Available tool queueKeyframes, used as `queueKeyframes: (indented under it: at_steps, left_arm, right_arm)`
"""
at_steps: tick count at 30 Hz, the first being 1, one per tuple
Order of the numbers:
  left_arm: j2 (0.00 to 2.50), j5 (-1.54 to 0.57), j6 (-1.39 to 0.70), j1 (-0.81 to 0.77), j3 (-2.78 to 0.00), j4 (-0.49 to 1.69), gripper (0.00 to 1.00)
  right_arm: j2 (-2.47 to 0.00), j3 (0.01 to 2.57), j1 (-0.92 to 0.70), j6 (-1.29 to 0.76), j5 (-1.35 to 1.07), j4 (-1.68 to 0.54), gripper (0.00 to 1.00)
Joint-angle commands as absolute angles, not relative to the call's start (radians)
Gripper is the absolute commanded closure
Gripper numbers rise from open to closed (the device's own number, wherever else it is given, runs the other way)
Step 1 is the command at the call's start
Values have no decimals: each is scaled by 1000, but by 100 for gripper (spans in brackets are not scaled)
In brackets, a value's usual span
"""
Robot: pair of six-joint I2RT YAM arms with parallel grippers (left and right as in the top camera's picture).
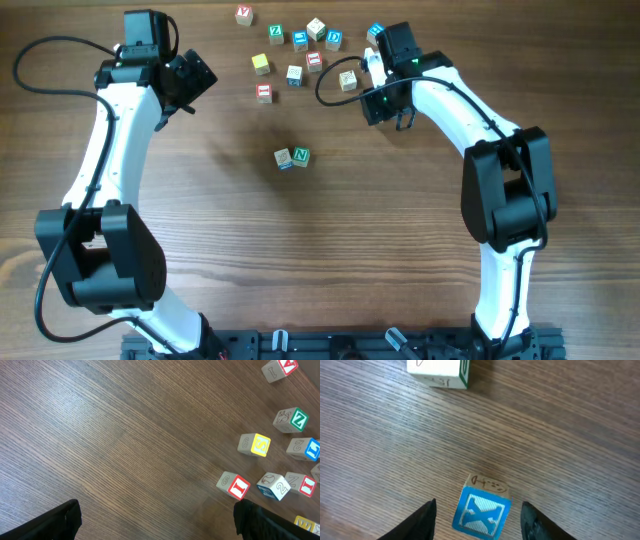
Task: Form a circle
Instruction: 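Lower the right gripper onto the blue X block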
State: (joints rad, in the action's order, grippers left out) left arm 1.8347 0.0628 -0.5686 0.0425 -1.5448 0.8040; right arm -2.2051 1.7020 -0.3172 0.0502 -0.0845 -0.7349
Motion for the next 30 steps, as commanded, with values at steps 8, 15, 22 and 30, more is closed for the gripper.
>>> queueKeyframes:
  at_steps: [8,15,22,30]
  left_arm:
    - [1829,76,-554,47,-1554,802,0]
    - [1829,76,-554,47,-1554,802,0]
    - [1829,76,-554,47,-1554,802,0]
    - [1829,76,-554,47,-1554,801,0]
  right_arm:
    - [-2186,1694,-315,42,-68,-753,44]
    - [-2186,1694,-315,30,-68,-750,42]
    - [-2186,1694,-315,22,-68,-734,37]
    - [-2186,1694,-315,23,-68,-734,37]
